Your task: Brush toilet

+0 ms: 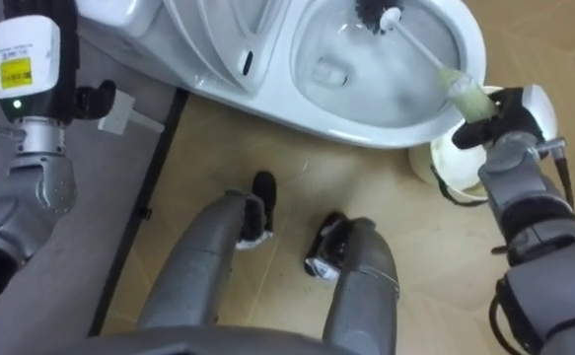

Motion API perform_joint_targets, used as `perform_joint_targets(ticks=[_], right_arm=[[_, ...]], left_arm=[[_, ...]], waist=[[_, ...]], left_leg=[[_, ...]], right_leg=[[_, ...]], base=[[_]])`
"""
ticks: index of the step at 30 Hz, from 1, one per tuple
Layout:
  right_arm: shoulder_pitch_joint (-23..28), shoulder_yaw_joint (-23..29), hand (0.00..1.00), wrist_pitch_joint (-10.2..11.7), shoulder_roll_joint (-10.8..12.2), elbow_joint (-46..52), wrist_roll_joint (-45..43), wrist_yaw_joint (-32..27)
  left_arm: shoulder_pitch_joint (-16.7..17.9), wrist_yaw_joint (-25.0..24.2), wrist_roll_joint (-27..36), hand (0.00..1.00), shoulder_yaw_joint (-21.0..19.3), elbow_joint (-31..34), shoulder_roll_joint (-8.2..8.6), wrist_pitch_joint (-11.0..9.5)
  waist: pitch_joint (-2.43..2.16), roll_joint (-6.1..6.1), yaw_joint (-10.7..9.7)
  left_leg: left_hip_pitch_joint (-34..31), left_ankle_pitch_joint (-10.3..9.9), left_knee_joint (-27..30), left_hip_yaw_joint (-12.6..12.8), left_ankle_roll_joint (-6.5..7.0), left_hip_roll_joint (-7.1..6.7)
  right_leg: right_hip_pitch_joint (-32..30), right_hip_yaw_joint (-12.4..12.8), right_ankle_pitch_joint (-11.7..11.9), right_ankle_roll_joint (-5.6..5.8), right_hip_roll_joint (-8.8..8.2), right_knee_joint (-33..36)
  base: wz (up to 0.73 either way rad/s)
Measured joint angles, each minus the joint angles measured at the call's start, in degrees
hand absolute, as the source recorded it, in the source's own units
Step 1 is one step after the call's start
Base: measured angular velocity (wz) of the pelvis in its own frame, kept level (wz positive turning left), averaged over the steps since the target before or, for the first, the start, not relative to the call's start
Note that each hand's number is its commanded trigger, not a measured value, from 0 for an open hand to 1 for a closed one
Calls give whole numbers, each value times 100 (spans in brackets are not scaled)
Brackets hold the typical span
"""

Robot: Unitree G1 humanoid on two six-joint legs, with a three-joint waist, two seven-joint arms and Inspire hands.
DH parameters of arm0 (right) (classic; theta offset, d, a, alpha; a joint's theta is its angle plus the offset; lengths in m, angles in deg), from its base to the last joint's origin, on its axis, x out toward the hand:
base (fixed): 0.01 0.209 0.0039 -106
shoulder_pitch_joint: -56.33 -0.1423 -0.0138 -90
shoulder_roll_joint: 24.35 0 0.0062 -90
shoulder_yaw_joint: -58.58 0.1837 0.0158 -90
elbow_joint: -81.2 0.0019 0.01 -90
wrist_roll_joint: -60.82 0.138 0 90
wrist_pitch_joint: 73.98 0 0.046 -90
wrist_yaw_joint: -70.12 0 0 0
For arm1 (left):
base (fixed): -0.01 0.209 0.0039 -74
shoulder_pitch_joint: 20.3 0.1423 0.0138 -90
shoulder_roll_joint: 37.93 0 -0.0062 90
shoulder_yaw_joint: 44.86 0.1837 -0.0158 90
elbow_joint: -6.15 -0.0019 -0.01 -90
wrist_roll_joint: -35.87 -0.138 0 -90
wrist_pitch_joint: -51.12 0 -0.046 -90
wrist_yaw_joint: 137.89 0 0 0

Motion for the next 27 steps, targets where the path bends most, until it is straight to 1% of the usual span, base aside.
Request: perform_joint_targets(ticks=[2,3,5,6,7,8,9,11,12,13,14,15,16,17,18,19,20,21,22,23,24,25,26,27], right_arm=[[250,45,100,95,15,-161,154,98],[329,92,100,105,16,-200,150,110],[708,383,100,155,10,-216,135,133],[787,450,100,156,10,-219,126,163],[933,573,100,162,12,-251,124,221],[1003,622,100,163,15,-264,124,251],[1126,659,100,164,31,-286,124,291],[1400,736,100,205,112,-258,-2,298],[1602,897,100,223,209,-238,-117,300],[1774,967,100,224,275,-240,-197,299],[1984,1084,100,227,356,-226,-237,299],[2093,1115,100,227,403,-201,-287,296],[2326,1163,100,232,513,-153,-404,297],[2544,1263,100,253,613,-105,-457,297],[2673,1344,100,271,668,-76,-471,298],[2949,1389,100,312,746,15,-472,298],[3042,1402,100,355,782,56,-476,299],[3251,1507,100,399,858,136,-541,301],[3393,1599,100,400,913,213,-663,302],[3455,1629,100,401,935,238,-698,302],[3574,1768,100,420,1004,262,-844,302],[3678,1859,100,427,1047,319,-1004,296],[3761,2004,100,425,1108,444,-1206,289],[3799,2040,100,426,1131,513,-1300,264]], left_arm=[[243,-52,8,0,-8,-29,46,-9],[296,-88,9,0,-11,-60,57,-11],[476,-270,9,0,-84,-146,68,-15],[528,-295,4,0,-128,-165,82,-18],[706,-331,1,0,-231,-265,147,-54],[774,-338,1,0,-285,-326,185,-77],[890,-345,-6,0,-358,-426,264,-119],[1119,-358,6,0,-423,-516,377,-123],[1333,-413,6,0,-525,-547,461,-124],[1558,-468,14,0,-584,-589,536,-122],[1801,-518,18,0,-618,-636,566,-114],[1952,-531,21,0,-665,-635,573,-118],[2212,-545,18,0,-787,-623,601,-127],[2473,-550,18,0,-923,-624,689,-128],[2604,-562,19,0,-1030,-629,772,-129],[2838,-593,37,0,-1196,-629,866,-129],[2943,-633,57,0,-1273,-632,890,-129],[3094,-715,131,0,-1391,-648,935,-122],[3168,-790,130,0,-1528,-714,1016,-119],[3214,-832,133,0,-1587,-790,1056,-122],[3270,-915,146,0,-1704,-965,1140,-125],[3298,-979,201,0,-1762,-1126,1189,-123],[3346,-1048,234,0,-1839,-1196,1249,-125],[3343,-1066,237,0,-1897,-1247,1292,-125]], waist=[[0,0,5],[-1,2,5],[-6,2,-12],[-7,-9,-21],[-11,-14,-21],[-11,-15,-20],[-19,-5,-26],[-82,-13,-40],[-145,-23,-47],[-171,-27,-66],[-213,-32,-76],[-243,-43,-76],[-275,-82,-90],[-298,-104,-98],[-302,-116,-101],[-339,-134,-99],[-349,-143,-102],[-375,-161,-124],[-376,-170,-150],[-376,-172,-161],[-352,-216,-197],[-378,-202,-203],[-377,-203,-233],[-375,-202,-249]], left_leg=[[292,12,-140,-2,18,-26],[377,12,-176,-4,17,-30],[695,15,-358,-29,12,-67],[772,15,-394,-24,12,-79],[951,12,-486,-9,11,-89],[1054,11,-535,-1,9,-88],[1234,8,-620,2,3,-81],[1473,-8,-737,-11,-19,-76],[1659,-17,-845,-19,-33,-79],[1897,-25,-968,-21,-43,-83],[2135,-30,-1099,-20,-52,-79],[2250,-35,-1166,-29,-61,-75],[2513,-46,-1302,-37,-79,-76],[2755,-64,-1380,-54,-104,-77],[2892,-73,-1432,-50,-114,-70],[3138,-93,-1555,-39,-129,-57],[3246,-100,-1611,-41,-139,-54],[3412,-137,-1683,-71,-153,-52],[3557,-159,-1731,-86,-163,-54],[3643,-164,-1759,-84,-167,-57],[3819,-188,-1816,-82,-176,-66],[3933,-225,-1834,-81,-185,-69],[4027,-249,-1845,-77,-195,-70],[4064,-258,-1848,-72,-200,-69]], right_leg=[[298,-37,4,5,-3,-135],[391,-47,2,9,-2,-183],[735,-113,4,25,-7,-366],[804,-115,0,33,-17,-388],[975,-117,-4,53,-11,-497],[1079,-122,4,59,-1,-564],[1270,-128,35,79,36,-711],[1546,-147,59,110,96,-921],[1751,-154,76,134,134,-1079],[1998,-152,94,161,169,-1249],[2261,-165,123,181,215,-1453],[2389,-181,141,190,238,-1566],[2671,-205,171,208,276,-1764],[2951,-240,191,227,318,-1959],[3106,-242,216,239,356,-2089],[3381,-260,275,254,419,-2330],[3509,-270,292,258,440,-2429],[3707,-293,308,269,474,-2560],[3867,-299,312,277,488,-2644],[3964,-309,318,284,494,-2695],[4156,-318,324,295,506,-2793],[4297,-320,324,301,519,-2869],[4385,-315,322,310,525,-2895],[4426,-315,320,312,528,-2911]], base=[[8],[10],[11],[6],[0],[-6],[-5],[0],[0],[0],[-3],[0],[0],[0],[0],[0],[0],[0],[0],[0],[0],[-4],[-5],[-7]])
